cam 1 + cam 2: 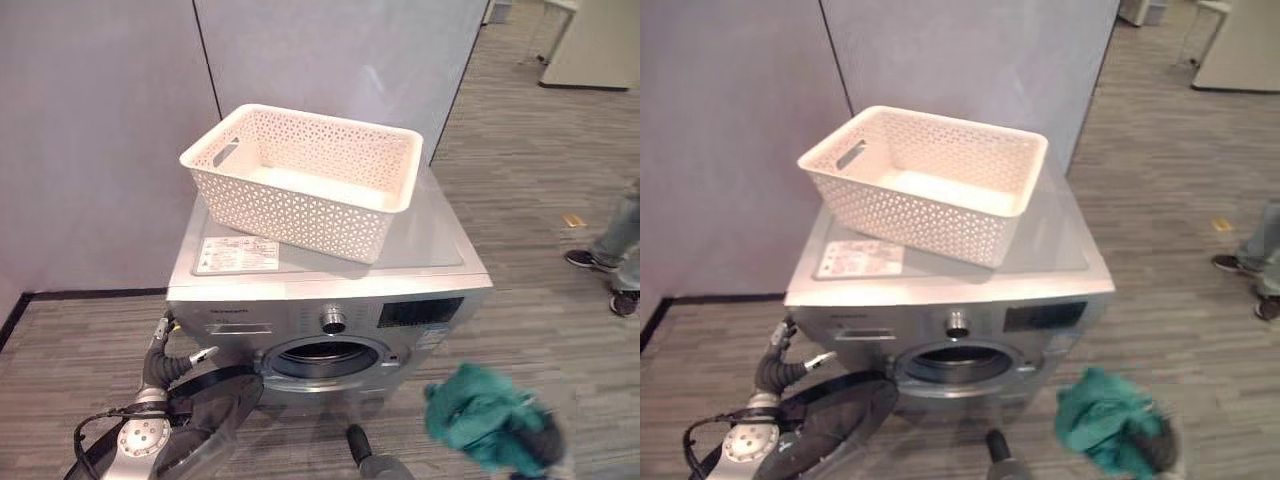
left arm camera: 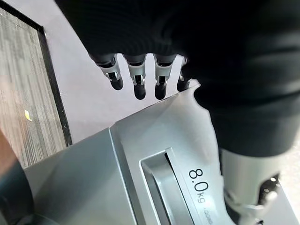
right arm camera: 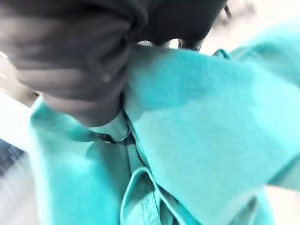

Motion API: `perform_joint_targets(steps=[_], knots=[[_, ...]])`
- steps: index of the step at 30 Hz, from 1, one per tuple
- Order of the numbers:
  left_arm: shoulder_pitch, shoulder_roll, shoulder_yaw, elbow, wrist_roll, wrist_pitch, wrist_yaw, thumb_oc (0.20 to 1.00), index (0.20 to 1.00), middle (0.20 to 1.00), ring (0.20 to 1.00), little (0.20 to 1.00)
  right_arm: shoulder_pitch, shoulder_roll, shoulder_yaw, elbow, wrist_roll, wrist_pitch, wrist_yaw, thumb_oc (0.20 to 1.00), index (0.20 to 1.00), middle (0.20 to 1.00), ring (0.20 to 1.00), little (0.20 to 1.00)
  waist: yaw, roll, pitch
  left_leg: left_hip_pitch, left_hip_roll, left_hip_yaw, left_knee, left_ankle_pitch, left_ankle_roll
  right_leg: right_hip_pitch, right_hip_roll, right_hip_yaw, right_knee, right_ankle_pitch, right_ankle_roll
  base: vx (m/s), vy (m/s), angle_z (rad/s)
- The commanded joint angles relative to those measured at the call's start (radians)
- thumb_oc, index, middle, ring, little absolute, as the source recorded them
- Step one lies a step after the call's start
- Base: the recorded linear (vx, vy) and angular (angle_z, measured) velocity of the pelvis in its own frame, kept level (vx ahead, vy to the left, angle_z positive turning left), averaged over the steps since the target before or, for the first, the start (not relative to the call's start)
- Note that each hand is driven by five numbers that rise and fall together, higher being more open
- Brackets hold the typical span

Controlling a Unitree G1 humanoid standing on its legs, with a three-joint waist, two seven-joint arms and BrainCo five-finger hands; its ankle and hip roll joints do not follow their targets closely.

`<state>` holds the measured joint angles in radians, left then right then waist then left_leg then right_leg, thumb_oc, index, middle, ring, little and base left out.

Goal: Grab the laundry basket,head to the washer,open it,put in the laundry and shut it.

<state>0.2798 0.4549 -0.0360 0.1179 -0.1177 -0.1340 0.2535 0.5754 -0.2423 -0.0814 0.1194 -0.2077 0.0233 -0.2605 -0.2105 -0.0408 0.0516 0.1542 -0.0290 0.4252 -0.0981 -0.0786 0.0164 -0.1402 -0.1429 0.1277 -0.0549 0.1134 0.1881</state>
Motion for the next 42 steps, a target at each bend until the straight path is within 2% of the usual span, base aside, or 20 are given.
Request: perform_joint_targets(steps=[1,2,3,7,8,14,18,20,23,27,30,33,34,37,42], knots=[[-0.042,-0.019,-0.109,-0.062,-0.027,-0.071,-0.048,1.000,1.000,1.000,1.000,1.000,-0.153,-0.046,-0.019,0.050,0.163,-0.056,-0.003,0.200,0.200,0.200,0.200,0.200,-0.011,0.022,0.059,-0.034,0.021,-0.088,0.041,-0.092,0.070,-0.005,-0.071,-0.017,0.051,0.070,0.066,-0.12,-0.060,-0.37],[-0.043,-0.019,-0.108,-0.062,-0.027,-0.071,-0.048,1.000,1.000,1.000,1.000,1.000,-0.156,-0.046,-0.018,0.053,0.163,-0.058,-0.004,0.200,0.200,0.200,0.200,0.200,-0.012,0.021,0.059,-0.036,0.021,-0.089,0.042,-0.092,0.070,-0.005,-0.071,-0.018,0.050,0.071,0.066,-0.16,-0.076,-0.11],[-0.045,-0.014,-0.110,-0.065,-0.037,-0.074,-0.047,1.000,1.000,1.000,1.000,1.000,-0.194,-0.036,0.005,0.115,0.210,-0.061,0.000,0.200,0.200,0.200,0.200,0.200,0.012,0.021,0.077,-0.066,0.018,-0.111,0.059,-0.086,0.064,-0.005,-0.087,-0.040,0.036,0.065,0.060,-0.06,-0.021,0.15],[-0.040,-0.009,-0.108,-0.075,-0.050,-0.073,-0.052,1.000,1.000,1.000,1.000,1.000,-0.241,-0.018,0.031,0.164,0.291,-0.075,0.001,0.200,0.200,0.200,0.200,0.200,0.048,0.028,0.113,-0.134,0.014,-0.160,0.091,-0.069,0.052,-0.010,-0.117,-0.096,0.023,0.062,0.049,-0.07,-0.029,0.36],[-0.041,-0.009,-0.107,-0.076,-0.050,-0.073,-0.052,1.000,1.000,1.000,1.000,1.000,-0.243,-0.018,0.031,0.165,0.292,-0.076,0.001,0.200,0.200,0.200,0.200,0.200,0.046,0.028,0.113,-0.137,0.014,-0.162,0.093,-0.070,0.052,-0.011,-0.118,-0.098,0.023,0.062,0.049,-0.12,-0.040,0.50],[-0.090,-0.015,-0.151,-0.068,-0.059,-0.064,-0.041,1.000,1.000,1.000,1.000,1.000,-0.390,0.005,0.066,0.199,0.393,-0.107,-0.075,0.200,0.200,0.200,0.200,0.200,0.103,0.058,0.163,-0.280,0.001,-0.223,0.126,-0.021,0.038,-0.063,-0.159,-0.173,0.015,0.065,0.037,-0.12,-0.021,0.40],[-0.130,-0.021,-0.179,-0.068,-0.061,-0.063,-0.031,1.000,1.000,1.000,1.000,1.000,-0.458,0.019,0.090,0.226,0.430,-0.120,-0.104,0.200,0.200,0.200,0.200,0.200,0.119,0.071,0.183,-0.331,-0.002,-0.249,0.137,-0.006,0.036,-0.091,-0.166,-0.185,0.031,0.057,0.030,-0.08,-0.025,0.39],[-0.176,-0.023,-0.207,-0.077,-0.066,-0.062,-0.019,1.000,1.000,1.000,1.000,1.000,-0.539,0.037,0.134,0.272,0.466,-0.132,-0.133,0.200,0.200,0.200,0.200,0.200,0.142,0.089,0.214,-0.372,-0.002,-0.282,0.140,0.012,0.030,-0.110,-0.171,-0.207,0.045,0.039,0.021,-0.11,-0.040,0.25],[-0.198,-0.027,-0.224,-0.081,-0.068,-0.064,-0.012,1.000,1.000,1.000,1.000,1.000,-0.580,0.052,0.160,0.295,0.488,-0.143,-0.143,0.200,0.200,0.200,0.200,0.200,0.154,0.094,0.222,-0.401,-0.001,-0.296,0.135,0.030,0.025,-0.130,-0.175,-0.220,0.051,0.037,0.016,-0.05,-0.032,0.33],[-0.235,-0.031,-0.274,-0.089,-0.076,-0.061,-0.001,1.000,1.000,1.000,1.000,1.000,-0.674,0.110,0.206,0.402,0.581,-0.162,-0.167,0.200,0.200,0.200,0.200,0.200,0.182,0.116,0.250,-0.442,0.004,-0.330,0.122,0.059,0.015,-0.152,-0.175,-0.247,0.058,0.025,0.006,-0.04,-0.048,0.25],[-0.247,-0.033,-0.318,-0.112,-0.094,-0.066,0.005,1.000,1.000,1.000,1.000,1.000,-0.821,0.157,0.157,0.547,0.711,-0.212,-0.232,0.200,0.200,0.200,0.200,0.200,0.210,0.151,0.278,-0.468,0.001,-0.353,0.123,0.067,0.010,-0.164,-0.178,-0.262,0.065,0.013,0.001,-0.03,-0.022,0.24],[-0.260,-0.035,-0.342,-0.124,-0.110,-0.071,0.006,1.000,1.000,1.000,1.000,1.000,-0.961,0.161,0.060,0.620,0.814,-0.275,-0.290,0.200,0.200,0.200,0.200,0.200,0.233,0.181,0.294,-0.491,-0.005,-0.363,0.124,0.073,0.005,-0.182,-0.182,-0.268,0.072,0.006,-0.003,-0.03,-0.003,0.18],[-0.264,-0.035,-0.342,-0.124,-0.110,-0.071,0.006,1.000,1.000,1.000,1.000,1.000,-0.967,0.160,0.058,0.623,0.815,-0.276,-0.289,0.200,0.200,0.200,0.200,0.200,0.235,0.181,0.294,-0.497,-0.005,-0.363,0.124,0.078,0.006,-0.188,-0.183,-0.267,0.070,0.012,-0.004,-0.03,-0.001,0.11],[-0.276,-0.034,-0.375,-0.130,-0.111,-0.078,0.001,1.000,1.000,1.000,1.000,1.000,-1.161,0.082,-0.103,0.699,0.920,-0.371,-0.372,0.200,0.200,0.200,0.200,0.200,0.271,0.228,0.313,-0.531,-0.016,-0.381,0.129,0.085,0.002,-0.211,-0.188,-0.273,0.083,0.000,-0.007,-0.02,-0.011,0.11],[-0.291,-0.033,-0.411,-0.120,-0.104,-0.081,-0.024,1.000,1.000,1.000,1.000,1.000,-1.304,-0.055,-0.245,0.690,0.989,-0.471,-0.442,0.200,0.200,0.200,0.200,0.200,0.316,0.293,0.325,-0.589,-0.033,-0.402,0.130,0.099,-0.009,-0.248,-0.202,-0.297,0.089,-0.016,-0.003,-0.01,-0.024,0.24]])
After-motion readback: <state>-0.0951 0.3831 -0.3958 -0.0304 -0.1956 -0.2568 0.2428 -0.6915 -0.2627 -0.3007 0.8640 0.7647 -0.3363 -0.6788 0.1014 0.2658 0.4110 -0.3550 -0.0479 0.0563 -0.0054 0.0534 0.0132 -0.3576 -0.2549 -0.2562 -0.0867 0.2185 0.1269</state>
